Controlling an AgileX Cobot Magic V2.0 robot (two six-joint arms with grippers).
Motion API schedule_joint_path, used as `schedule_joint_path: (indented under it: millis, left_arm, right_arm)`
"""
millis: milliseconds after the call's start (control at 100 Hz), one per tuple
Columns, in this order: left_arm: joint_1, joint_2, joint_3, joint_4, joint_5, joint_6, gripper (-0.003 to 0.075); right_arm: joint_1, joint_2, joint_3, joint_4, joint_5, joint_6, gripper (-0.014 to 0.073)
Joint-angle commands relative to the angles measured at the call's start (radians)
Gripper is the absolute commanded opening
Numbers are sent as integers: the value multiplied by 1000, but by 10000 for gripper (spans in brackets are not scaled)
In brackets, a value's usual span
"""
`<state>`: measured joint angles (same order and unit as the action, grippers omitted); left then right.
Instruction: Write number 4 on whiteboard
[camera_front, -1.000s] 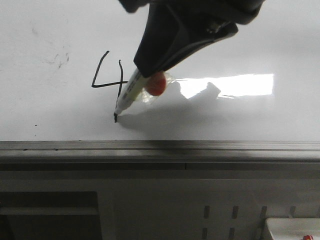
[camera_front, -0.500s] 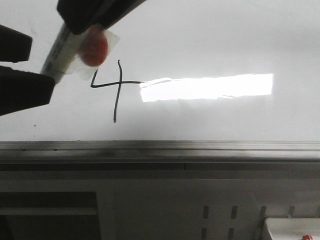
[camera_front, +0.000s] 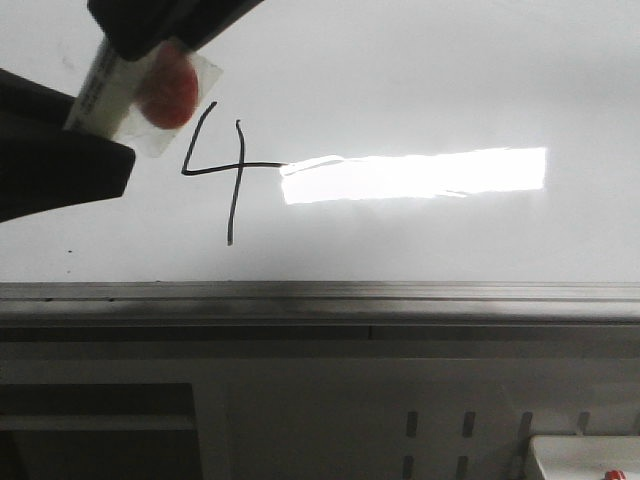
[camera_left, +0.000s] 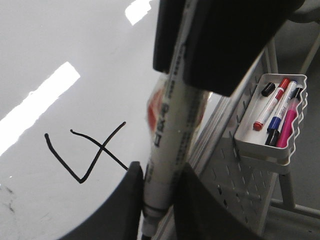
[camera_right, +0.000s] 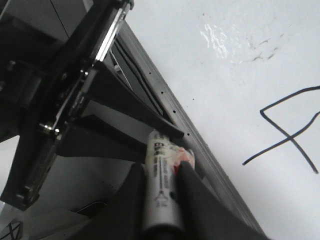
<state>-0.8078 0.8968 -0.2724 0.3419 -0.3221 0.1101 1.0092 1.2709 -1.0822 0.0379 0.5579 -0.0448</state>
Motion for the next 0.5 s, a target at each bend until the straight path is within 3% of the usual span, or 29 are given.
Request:
schedule_joint_path:
  millis: [0, 110, 160, 230, 290, 380, 490]
  left_arm:
    - [-4, -5, -33, -33, -84, -20, -20]
    - [-4, -5, -33, -33, -82, -20, -20]
    - [-4, -5, -33, -33, -81, -20, -20]
    - [-4, -5, -31, -53, -66, -26, -20]
    - [-4, -5, -31, -106, -38, -58, -20]
    - [-4, -5, -31, -342, -21, -91, -20]
    - [-4, -5, -31, -731, -20, -91, -20]
  right_arm:
    - [-1, -29, -35, 13, -47, -13, -64]
    - [-1, -29, -35, 13, -49, -13, -56]
    - [-1, -29, -35, 13, -52, -13, -5]
    - [-1, -29, -35, 9, -66, -13, 164]
    - [-9, -31, -35, -18, -93, -13, 370]
    - [-37, -41, -35, -71, -129, -13, 587]
    - [-82, -61, -35, -76, -145, -13, 624]
